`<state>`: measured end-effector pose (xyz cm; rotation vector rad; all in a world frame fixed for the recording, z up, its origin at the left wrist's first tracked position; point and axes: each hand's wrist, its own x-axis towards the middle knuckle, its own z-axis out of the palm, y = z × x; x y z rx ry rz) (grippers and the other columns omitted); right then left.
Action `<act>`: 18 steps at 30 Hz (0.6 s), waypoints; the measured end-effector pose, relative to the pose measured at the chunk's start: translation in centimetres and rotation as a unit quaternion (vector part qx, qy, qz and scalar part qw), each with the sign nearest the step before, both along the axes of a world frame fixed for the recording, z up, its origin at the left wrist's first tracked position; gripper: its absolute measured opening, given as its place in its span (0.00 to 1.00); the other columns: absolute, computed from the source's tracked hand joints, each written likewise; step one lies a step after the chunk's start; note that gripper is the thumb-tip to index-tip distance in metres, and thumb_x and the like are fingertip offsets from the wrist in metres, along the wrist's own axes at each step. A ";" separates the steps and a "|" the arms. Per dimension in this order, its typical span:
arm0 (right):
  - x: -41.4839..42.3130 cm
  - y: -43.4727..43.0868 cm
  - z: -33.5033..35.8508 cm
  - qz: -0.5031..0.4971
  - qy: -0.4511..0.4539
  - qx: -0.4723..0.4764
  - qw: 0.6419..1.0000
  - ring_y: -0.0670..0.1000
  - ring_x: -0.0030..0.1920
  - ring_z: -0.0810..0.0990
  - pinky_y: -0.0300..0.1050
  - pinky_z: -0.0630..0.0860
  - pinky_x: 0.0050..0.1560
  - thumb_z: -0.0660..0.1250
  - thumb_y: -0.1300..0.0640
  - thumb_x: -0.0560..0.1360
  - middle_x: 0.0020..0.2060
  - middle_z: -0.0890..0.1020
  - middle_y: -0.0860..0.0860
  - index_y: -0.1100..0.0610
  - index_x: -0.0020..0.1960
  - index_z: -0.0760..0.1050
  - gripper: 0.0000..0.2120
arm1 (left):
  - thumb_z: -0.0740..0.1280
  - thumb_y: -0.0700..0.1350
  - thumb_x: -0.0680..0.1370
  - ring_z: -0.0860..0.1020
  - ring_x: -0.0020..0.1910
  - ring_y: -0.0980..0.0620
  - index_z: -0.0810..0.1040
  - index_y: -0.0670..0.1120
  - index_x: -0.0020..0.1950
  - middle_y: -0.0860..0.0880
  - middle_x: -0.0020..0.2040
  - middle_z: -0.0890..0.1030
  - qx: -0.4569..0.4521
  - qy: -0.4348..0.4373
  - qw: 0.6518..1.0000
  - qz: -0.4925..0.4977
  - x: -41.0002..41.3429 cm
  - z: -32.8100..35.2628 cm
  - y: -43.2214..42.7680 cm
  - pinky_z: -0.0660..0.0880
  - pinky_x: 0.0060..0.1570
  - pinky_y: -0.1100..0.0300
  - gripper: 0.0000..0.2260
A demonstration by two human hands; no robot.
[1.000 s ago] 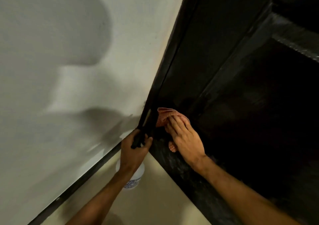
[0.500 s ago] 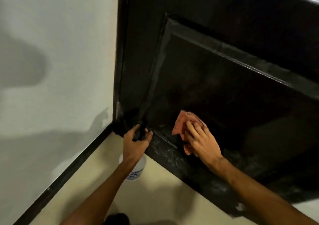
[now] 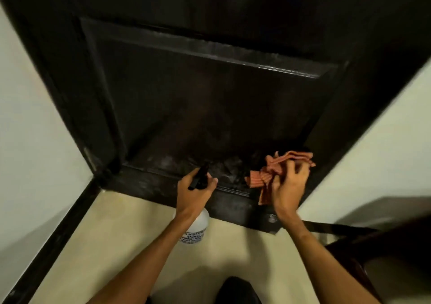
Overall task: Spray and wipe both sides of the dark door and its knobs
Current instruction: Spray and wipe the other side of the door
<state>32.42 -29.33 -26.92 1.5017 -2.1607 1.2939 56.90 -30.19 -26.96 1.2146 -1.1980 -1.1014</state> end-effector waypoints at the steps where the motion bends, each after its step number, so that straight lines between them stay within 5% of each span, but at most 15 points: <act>1: -0.6 0.7 -1.7 -0.004 -0.029 0.016 0.999 0.66 0.67 0.70 0.59 0.72 0.67 0.67 0.73 0.66 0.66 0.69 0.62 0.60 0.60 0.76 0.23 | 0.77 0.37 0.75 0.84 0.40 0.61 0.83 0.46 0.43 0.56 0.37 0.85 0.001 -0.005 1.000 -0.015 -1.5 0.0 0.4 0.77 0.46 0.70 0.06; 6: -0.7 1.3 -1.3 0.013 -0.106 -0.046 0.993 0.61 0.59 0.76 0.55 0.75 0.63 0.67 0.72 0.67 0.61 0.74 0.60 0.60 0.55 0.81 0.19 | 0.77 0.38 0.75 0.84 0.40 0.55 0.83 0.46 0.41 0.53 0.37 0.84 -0.002 -0.017 0.998 -0.054 -5.4 0.2 1.0 0.80 0.47 0.61 0.06; 10: -2.9 0.3 2.6 -0.044 -0.116 -0.171 0.977 0.53 0.63 0.72 0.40 0.69 0.67 0.70 0.68 0.74 0.62 0.73 0.61 0.61 0.60 0.81 0.15 | 0.77 0.39 0.75 0.80 0.34 0.58 0.82 0.47 0.41 0.54 0.35 0.83 0.004 -0.010 0.998 -0.069 -7.6 0.3 1.2 0.75 0.35 0.65 0.07; 13: -3.5 1.3 -1.8 -0.106 -0.126 -0.105 0.981 0.61 0.65 0.72 0.52 0.71 0.65 0.68 0.68 0.75 0.66 0.72 0.63 0.62 0.65 0.76 0.19 | 0.77 0.39 0.75 0.78 0.30 0.59 0.82 0.48 0.40 0.55 0.33 0.82 -0.002 -0.030 0.996 -0.086 -9.6 -0.3 1.9 0.71 0.32 0.66 0.08; 16: -3.5 2.4 -6.9 -0.129 -0.278 -0.038 0.951 0.67 0.65 0.74 0.57 0.71 0.67 0.64 0.74 0.72 0.65 0.74 0.63 0.63 0.63 0.75 0.21 | 0.77 0.39 0.75 0.77 0.29 0.60 0.82 0.48 0.40 0.56 0.31 0.81 0.005 -0.032 0.994 -0.104 -11.2 -0.3 2.4 0.70 0.32 0.67 0.08; 18: -4.3 2.2 -6.6 -0.156 -0.384 -0.076 0.907 0.65 0.63 0.76 0.44 0.68 0.68 0.62 0.76 0.72 0.61 0.76 0.62 0.61 0.60 0.77 0.20 | 0.77 0.40 0.75 0.78 0.29 0.59 0.81 0.49 0.39 0.55 0.32 0.81 0.001 -0.046 0.992 -0.122 -12.5 -0.4 2.6 0.71 0.32 0.64 0.09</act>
